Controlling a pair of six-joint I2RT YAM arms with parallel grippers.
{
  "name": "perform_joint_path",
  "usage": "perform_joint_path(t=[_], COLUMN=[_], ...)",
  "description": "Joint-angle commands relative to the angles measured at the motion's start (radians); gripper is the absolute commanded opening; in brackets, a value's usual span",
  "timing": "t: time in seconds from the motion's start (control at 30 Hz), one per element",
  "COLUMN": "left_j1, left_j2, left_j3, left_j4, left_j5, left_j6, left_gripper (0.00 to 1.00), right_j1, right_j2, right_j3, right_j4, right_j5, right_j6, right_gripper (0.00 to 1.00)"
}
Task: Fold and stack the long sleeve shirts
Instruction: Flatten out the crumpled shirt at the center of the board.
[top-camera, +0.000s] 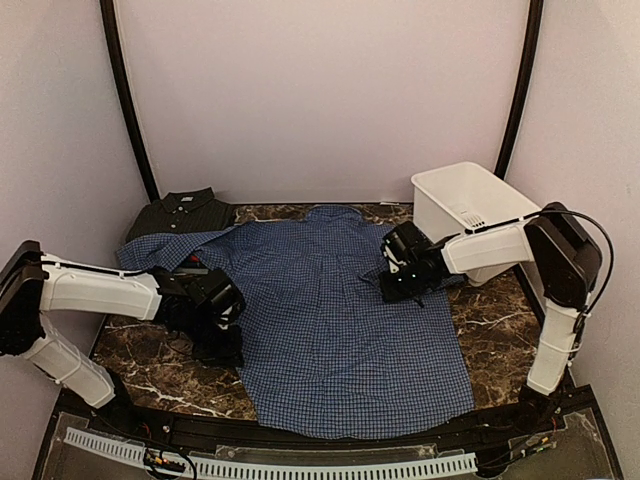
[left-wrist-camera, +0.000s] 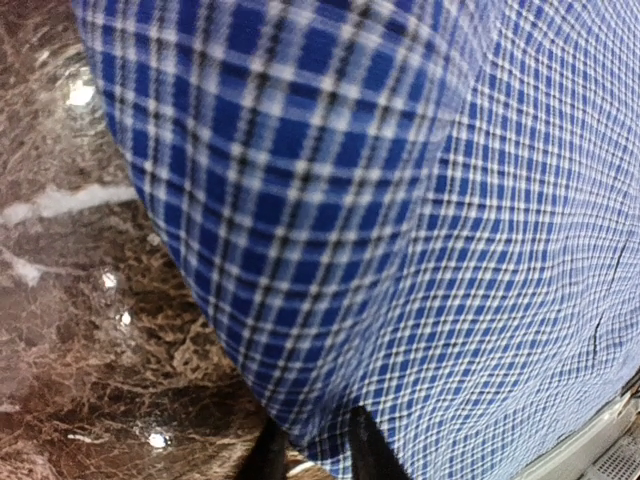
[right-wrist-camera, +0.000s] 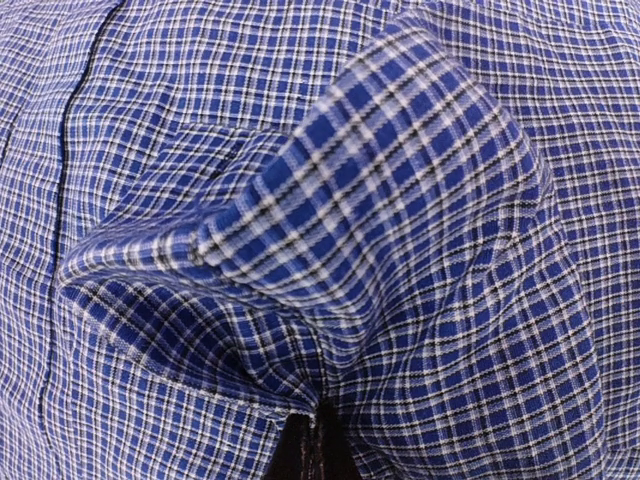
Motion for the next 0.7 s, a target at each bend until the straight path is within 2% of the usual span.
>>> perform_joint_path(t=[0.0, 0.13, 0.23, 0.37, 0.5, 0.57, 0.67], left_j1=[-0.011, -0.019, -0.025, -0.034, -0.044, -0.044, -0.044], left_j2=[-0.002, -0.022, -0.010, 0.062, 0.199, 0.289, 0.435], left_j3=[0.082, 0.195, 0.273, 0.374, 0.490, 0.590, 0.707], left_j4=[-0.016, -0.101, -0.115, -0.081, -0.024, -0.008, -0.026], left_j5=[-0.085, -0.170, -0.195, -0.134, -0.051, -0.035, -0.028], left_j6=[0.012, 0.042, 0.099, 0.177, 0.250, 0.285, 0.326], left_gripper=[0.08, 0.01, 0.00, 0.00, 0.00, 0.03, 0.15], right_j1=[0.009, 0.009, 0.009, 0.009, 0.009, 0.009, 0.009], right_j2=[-0.020, -0.011, -0.001, 0.005, 0.017, 0.027, 0.034], right_j3=[-0.045, -0.059, -0.062, -0.059, -0.053, -0.049, -0.043], right_j4=[0.032, 0.037, 0.037, 0.034, 0.034, 0.030, 0.029], right_j5=[-0.005, 0.006, 0.011, 0.013, 0.007, 0.001, -0.005], right_j6=[0.022, 0.022, 0.019, 0.015, 0.011, 0.007, 0.005], right_gripper=[0.00, 0.00, 0.00, 0.00, 0.00, 0.00, 0.00])
